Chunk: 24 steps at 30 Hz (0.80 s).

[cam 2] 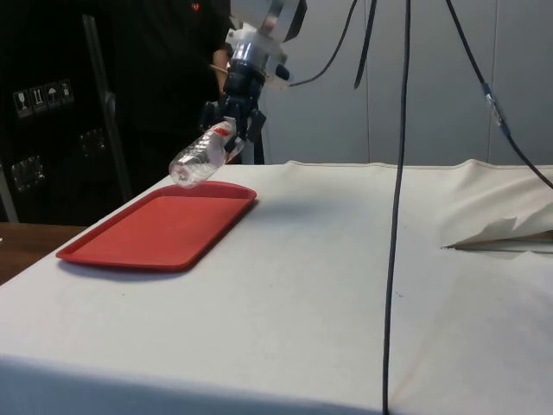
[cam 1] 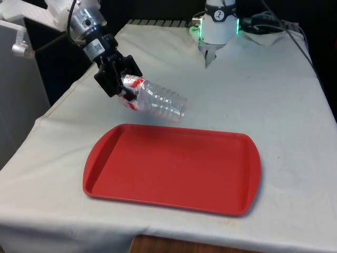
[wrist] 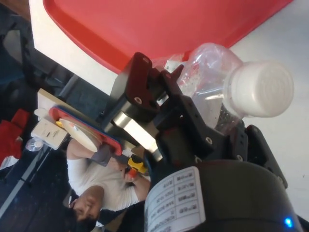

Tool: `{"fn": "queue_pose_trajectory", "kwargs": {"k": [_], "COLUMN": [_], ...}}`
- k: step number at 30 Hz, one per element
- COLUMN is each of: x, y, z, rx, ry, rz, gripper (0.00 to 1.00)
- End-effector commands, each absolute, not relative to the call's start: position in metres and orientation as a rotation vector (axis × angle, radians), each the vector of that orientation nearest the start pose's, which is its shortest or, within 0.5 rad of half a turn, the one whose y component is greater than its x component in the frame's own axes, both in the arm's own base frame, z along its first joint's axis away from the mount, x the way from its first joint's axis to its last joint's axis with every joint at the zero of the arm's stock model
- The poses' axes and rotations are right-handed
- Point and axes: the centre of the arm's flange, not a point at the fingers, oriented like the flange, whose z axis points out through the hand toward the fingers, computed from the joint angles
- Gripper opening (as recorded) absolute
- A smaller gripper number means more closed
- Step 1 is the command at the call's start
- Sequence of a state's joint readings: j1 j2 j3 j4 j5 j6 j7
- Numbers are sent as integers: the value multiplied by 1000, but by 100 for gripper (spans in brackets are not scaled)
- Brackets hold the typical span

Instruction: Place the bottle upright on the tray.

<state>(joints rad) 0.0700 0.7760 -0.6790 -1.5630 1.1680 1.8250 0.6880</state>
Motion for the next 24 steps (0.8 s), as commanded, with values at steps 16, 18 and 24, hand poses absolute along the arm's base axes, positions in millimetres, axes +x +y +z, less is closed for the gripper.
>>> {"fn": "queue_pose_trajectory", "kwargs": {"k": [16, 18, 24], "x": [662, 665, 672], "y": [-258, -257, -256], "z": [278, 284, 295], "rx": [-1717, -1724, -1746], "ry": [1913, 1913, 1915], "rz": [332, 325, 305], "gripper": [14, 14, 14]}}
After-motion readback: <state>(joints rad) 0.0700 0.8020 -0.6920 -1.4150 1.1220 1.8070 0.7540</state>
